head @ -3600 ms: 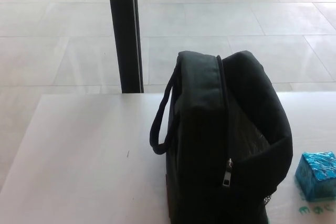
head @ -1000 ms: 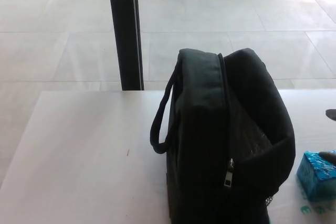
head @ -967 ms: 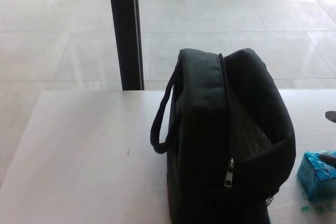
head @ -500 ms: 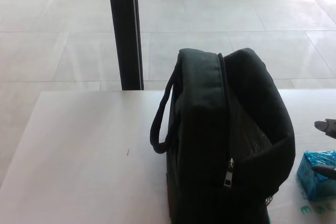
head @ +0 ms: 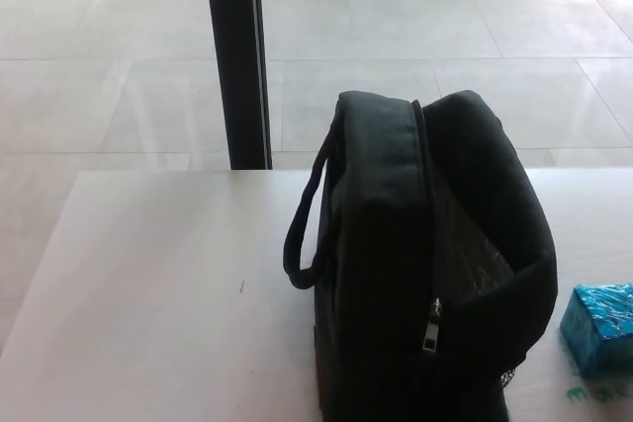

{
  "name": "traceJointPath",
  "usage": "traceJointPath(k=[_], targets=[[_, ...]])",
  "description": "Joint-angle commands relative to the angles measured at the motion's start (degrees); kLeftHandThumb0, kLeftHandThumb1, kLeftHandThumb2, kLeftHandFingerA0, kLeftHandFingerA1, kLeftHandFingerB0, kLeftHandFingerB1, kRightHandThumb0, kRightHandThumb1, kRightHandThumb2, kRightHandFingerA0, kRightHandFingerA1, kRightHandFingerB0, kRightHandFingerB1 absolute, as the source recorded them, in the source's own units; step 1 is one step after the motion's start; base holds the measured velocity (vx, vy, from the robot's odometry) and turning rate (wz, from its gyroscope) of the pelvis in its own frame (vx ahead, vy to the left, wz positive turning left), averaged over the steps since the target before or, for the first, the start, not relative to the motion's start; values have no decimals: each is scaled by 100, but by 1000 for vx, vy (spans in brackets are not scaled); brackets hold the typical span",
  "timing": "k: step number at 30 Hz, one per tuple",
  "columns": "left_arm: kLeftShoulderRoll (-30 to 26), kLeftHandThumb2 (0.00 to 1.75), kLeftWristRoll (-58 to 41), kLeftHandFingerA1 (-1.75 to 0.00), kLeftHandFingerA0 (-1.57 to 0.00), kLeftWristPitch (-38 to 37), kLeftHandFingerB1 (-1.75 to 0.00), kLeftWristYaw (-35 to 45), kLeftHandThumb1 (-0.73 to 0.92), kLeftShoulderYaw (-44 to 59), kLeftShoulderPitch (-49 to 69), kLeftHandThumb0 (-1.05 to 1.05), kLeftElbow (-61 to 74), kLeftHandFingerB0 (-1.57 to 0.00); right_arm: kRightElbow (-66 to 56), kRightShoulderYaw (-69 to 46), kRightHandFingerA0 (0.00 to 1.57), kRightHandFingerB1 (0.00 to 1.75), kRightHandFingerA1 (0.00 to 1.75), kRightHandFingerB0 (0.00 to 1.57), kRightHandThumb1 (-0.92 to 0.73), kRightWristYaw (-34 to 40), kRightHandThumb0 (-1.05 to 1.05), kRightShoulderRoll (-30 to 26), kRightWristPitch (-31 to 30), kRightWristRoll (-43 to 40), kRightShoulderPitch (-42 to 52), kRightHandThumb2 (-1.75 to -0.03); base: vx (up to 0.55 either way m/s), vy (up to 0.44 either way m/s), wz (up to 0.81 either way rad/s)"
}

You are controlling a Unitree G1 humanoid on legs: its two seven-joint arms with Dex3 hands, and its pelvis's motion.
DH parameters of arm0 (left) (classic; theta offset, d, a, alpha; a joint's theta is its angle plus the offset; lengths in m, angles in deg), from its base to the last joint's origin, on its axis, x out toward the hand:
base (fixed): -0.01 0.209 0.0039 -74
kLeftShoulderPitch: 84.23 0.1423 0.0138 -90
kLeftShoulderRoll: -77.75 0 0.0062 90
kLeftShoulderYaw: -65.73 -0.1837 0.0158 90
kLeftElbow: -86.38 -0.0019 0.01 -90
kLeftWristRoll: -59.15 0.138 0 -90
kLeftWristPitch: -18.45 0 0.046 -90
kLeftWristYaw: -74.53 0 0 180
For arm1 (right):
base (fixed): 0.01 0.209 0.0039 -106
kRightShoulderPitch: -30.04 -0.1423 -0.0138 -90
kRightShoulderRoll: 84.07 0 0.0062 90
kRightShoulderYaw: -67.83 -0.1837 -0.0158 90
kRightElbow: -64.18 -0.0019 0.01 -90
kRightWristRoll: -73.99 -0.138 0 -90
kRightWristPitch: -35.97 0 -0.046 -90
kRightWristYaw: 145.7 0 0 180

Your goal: The robot uses its right hand to pick up the cube kept on the middle of the desk and put it inside the bag next to it

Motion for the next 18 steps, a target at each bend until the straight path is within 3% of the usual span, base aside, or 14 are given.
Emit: traceJointPath(k=[1,5,7,10,11,16,17,18], targets=[[-140,61,23,-52,-31,14,-41,1,72,29,-37,-54,-31,-27,282,-71,6,0,27,0,-45,-556,-81,-46,214,-98,-52,-77,0,0,0],[-128,61,-52,-52,-27,71,-41,50,72,71,-54,-55,-13,-26,262,-182,3,0,20,0,-44,-532,-83,101,223,-133,-52,-75,0,0,0],[-119,61,-36,-52,-30,63,-40,23,72,67,-60,-55,-14,-26,98,-266,3,1,38,0,-42,-403,-77,205,139,-145,-6,-74,0,0,0],[-112,61,-17,-52,-29,71,-40,43,74,26,18,-56,63,-26,-161,-210,13,0,43,0,-48,-251,-83,284,-11,75,6,-79,0,0,0],[-99,61,-55,-52,-28,81,-41,44,72,65,18,-55,53,-25,-198,-162,8,3,27,0,-47,-222,-82,296,-60,175,-32,-79,0,0,0],[-76,61,-122,-53,-25,30,-41,69,72,169,-5,-57,12,-27,-195,-174,5,0,13,0,-50,-193,-86,315,-223,309,-308,-81,0,0,0],[-69,61,-150,-53,-25,54,-42,83,72,199,-3,-56,30,-26,-118,-228,0,1,23,0,-39,-182,-73,333,-252,269,-389,-69,0,0,0],[-66,61,-148,-53,-25,57,-42,88,72,207,-4,-56,33,-26,-104,-233,0,1,23,0,-39,-181,-73,338,-258,267,-402,-69,0,0,0]])
